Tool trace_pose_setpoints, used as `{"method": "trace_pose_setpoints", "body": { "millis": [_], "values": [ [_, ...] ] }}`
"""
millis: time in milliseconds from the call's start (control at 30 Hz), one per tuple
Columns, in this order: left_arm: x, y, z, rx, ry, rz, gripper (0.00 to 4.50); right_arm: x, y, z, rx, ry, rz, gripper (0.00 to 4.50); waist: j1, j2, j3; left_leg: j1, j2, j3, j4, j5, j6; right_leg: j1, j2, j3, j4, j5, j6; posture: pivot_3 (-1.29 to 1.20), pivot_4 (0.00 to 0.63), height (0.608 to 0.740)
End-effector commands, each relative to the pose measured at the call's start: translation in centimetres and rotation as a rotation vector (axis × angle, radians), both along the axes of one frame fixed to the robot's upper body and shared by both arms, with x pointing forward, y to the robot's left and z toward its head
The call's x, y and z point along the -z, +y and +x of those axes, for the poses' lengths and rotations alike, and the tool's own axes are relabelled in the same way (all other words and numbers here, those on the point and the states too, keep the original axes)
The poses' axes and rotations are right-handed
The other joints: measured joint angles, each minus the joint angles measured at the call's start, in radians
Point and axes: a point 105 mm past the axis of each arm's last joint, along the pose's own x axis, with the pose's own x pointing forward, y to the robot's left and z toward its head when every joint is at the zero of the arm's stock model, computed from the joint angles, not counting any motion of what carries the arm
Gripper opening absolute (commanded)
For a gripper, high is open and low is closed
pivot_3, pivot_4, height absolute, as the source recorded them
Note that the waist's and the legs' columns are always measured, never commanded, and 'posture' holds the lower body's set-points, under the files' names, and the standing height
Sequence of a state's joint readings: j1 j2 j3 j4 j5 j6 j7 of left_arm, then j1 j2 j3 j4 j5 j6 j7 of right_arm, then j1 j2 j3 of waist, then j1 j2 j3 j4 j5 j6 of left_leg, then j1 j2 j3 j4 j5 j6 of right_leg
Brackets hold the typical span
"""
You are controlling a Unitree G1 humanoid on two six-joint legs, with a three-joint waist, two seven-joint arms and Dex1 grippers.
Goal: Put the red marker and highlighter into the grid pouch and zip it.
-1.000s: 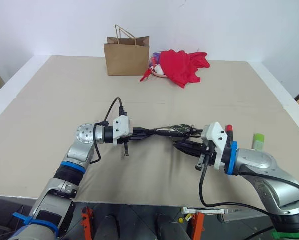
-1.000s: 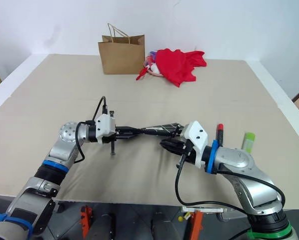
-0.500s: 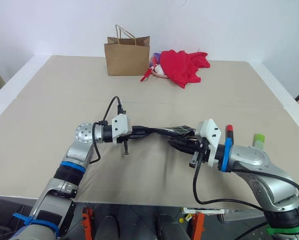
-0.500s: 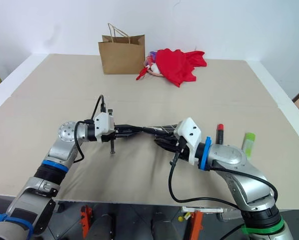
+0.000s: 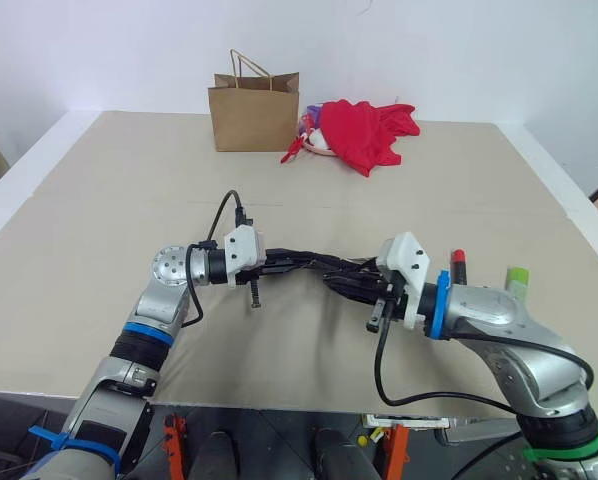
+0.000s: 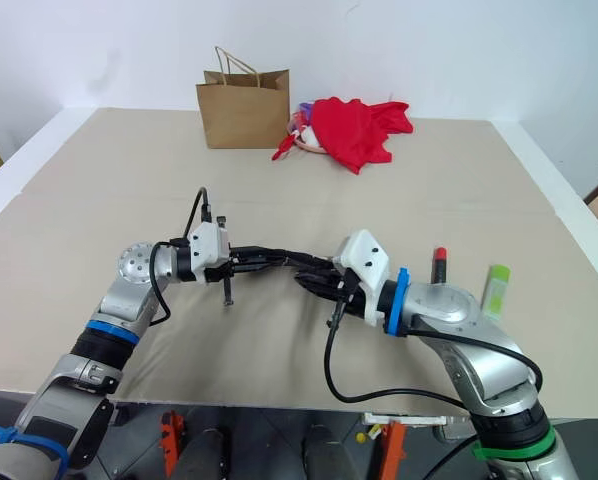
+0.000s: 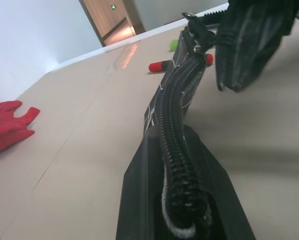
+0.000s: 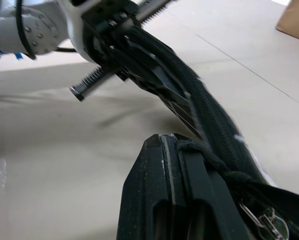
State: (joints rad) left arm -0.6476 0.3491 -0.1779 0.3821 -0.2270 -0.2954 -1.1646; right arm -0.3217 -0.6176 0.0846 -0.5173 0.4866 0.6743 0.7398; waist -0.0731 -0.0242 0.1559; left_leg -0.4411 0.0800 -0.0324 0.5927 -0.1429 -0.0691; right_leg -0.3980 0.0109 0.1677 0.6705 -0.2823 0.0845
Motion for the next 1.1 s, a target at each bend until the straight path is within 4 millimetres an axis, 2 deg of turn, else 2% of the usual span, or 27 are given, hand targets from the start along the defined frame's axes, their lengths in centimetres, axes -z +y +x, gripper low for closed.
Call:
{"method": "trace_pose_setpoints", "body": {
  "millis": [33, 300, 600, 733, 867, 900, 967, 1033, 1100],
  "values": [
    [-1.6, -0.2, -0.1, 0.012, -0.050, -0.025, 0.00, -1.7, 1.5, -0.7, -0.067, -0.072, 0.018, 0.08, 0.000, 0.000, 0.000, 0.000, 0.000, 0.000, 0.000, 0.000, 0.000, 0.000, 0.000, 0.000, 0.000, 0.000, 0.000, 0.00, 0.150, 0.740],
    [-1.4, -0.4, -0.2, 0.019, -0.053, -0.018, 0.00, -2.4, 3.6, -0.4, -0.137, -0.100, 0.027, 0.08, -0.001, 0.000, 0.000, 0.000, 0.000, 0.000, 0.000, 0.000, 0.000, 0.000, 0.000, 0.000, 0.000, 0.000, 0.000, 0.00, 0.150, 0.740],
    [-1.2, -0.9, -0.7, 0.037, -0.058, -0.017, 0.00, -2.1, 5.3, -0.1, -0.197, -0.103, 0.015, 0.08, 0.000, 0.000, 0.000, 0.000, 0.000, 0.000, 0.000, 0.000, 0.000, -0.001, 0.000, -0.001, 0.001, 0.000, 0.000, 0.00, 0.150, 0.740],
    [-1.2, -0.9, -0.8, 0.041, -0.059, -0.014, 0.00, -2.0, 5.2, 0.2, -0.194, -0.116, 0.006, 0.08, 0.000, 0.000, 0.000, 0.000, 0.000, 0.000, 0.000, 0.000, 0.000, -0.001, 0.000, -0.001, 0.001, 0.000, 0.000, 0.00, 0.150, 0.740],
    [-0.8, -0.6, -0.9, 0.044, -0.051, 0.006, 0.00, -2.8, 4.0, 0.6, -0.131, -0.128, 0.052, 0.08, 0.000, 0.000, 0.000, 0.000, 0.000, -0.001, 0.000, 0.000, 0.000, -0.001, 0.000, -0.001, 0.001, 0.000, 0.000, 0.00, 0.150, 0.740],
    [-0.7, -0.6, -0.9, 0.044, -0.049, 0.010, 0.00, -3.1, 3.6, 0.7, -0.110, -0.124, 0.068, 0.36, 0.000, 0.000, 0.000, 0.000, 0.000, -0.001, 0.000, 0.000, 0.000, -0.001, 0.000, -0.001, 0.001, 0.000, 0.000, 0.00, 0.150, 0.740],
    [-0.5, -0.3, -0.8, 0.035, -0.039, 0.019, 0.00, -4.3, 1.5, -0.5, -0.114, -0.116, 0.117, 0.79, 0.001, 0.000, 0.000, 0.000, 0.000, -0.001, 0.000, 0.000, 0.000, -0.001, 0.000, -0.001, 0.001, 0.000, 0.000, 0.00, 0.150, 0.740],
    [-0.5, -0.2, -0.7, 0.031, -0.034, 0.022, 0.00, -5.8, -0.5, -1.8, -0.108, -0.116, 0.179, 1.65, 0.010, 0.000, 0.000, -0.002, 0.000, -0.001, 0.000, 0.000, 0.000, -0.001, 0.000, -0.001, 0.001, -0.001, 0.000, 0.00, 0.150, 0.740],
    [-0.5, -0.1, -0.6, 0.031, -0.032, 0.023, 0.00, -7.0, -2.1, -2.2, -0.059, -0.101, 0.265, 2.68, 0.013, 0.000, 0.000, -0.002, 0.000, -0.002, 0.000, 0.000, 0.000, -0.001, 0.000, -0.002, 0.001, -0.002, 0.000, 0.00, 0.150, 0.740]
  ]
}}
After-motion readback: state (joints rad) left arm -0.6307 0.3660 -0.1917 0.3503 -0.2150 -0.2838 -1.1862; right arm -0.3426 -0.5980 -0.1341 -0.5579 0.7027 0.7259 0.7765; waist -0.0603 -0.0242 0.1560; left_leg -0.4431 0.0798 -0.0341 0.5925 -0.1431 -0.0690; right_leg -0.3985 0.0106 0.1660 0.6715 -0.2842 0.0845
